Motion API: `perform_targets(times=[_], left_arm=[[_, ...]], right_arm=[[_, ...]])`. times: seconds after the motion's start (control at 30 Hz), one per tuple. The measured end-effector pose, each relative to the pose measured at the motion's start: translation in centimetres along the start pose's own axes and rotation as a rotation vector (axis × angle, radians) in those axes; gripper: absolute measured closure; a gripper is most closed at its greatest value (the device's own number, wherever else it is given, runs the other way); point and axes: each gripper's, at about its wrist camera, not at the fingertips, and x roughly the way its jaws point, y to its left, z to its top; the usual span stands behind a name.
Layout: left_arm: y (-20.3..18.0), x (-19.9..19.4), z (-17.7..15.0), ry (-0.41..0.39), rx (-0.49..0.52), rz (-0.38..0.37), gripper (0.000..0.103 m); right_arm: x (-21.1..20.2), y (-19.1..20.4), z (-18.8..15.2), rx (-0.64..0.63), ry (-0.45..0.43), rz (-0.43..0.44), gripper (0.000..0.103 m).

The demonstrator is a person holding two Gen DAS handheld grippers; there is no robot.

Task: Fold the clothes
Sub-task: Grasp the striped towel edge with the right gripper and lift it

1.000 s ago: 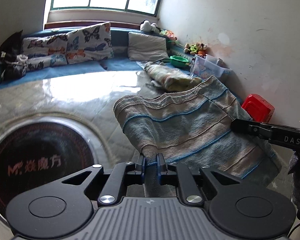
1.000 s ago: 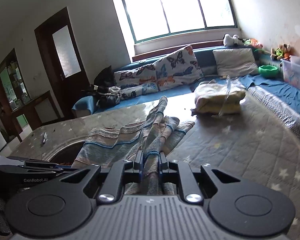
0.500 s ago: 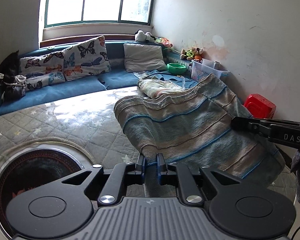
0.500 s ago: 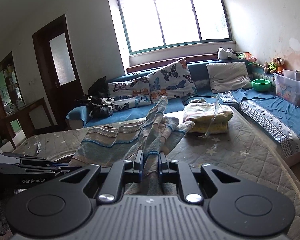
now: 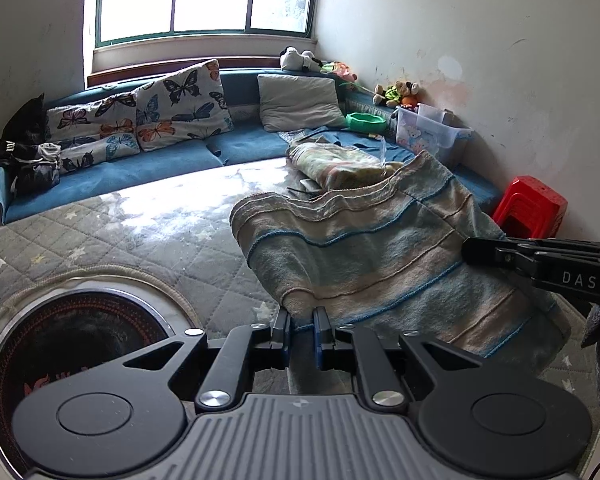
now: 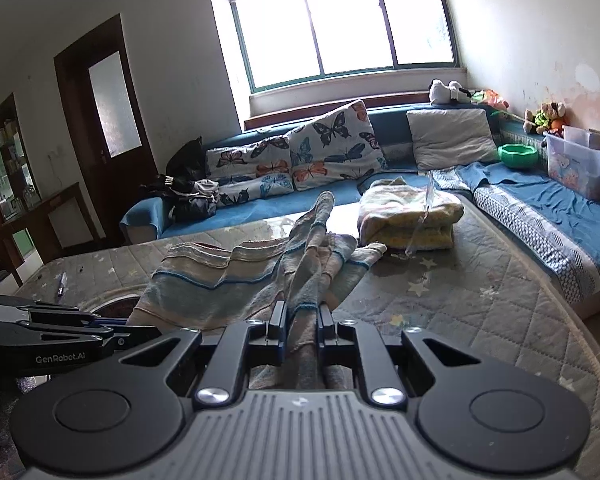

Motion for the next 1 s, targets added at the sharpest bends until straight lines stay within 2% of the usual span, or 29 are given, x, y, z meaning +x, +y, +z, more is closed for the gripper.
perform_targets(times=[0.77,1.0], left_arm=[[1.1,4.0,-2.7,0.112,-0.042,0.024,0.090],[1.1,4.3,-2.9,0.115,-0.035,0.036,0.084]], right_arm=[[5.0,-1.1,-3.2,0.014,0.133,-0.022,0.089],[5.6,-1.5,-3.7,0.026,0.155,-0.038,0.086]])
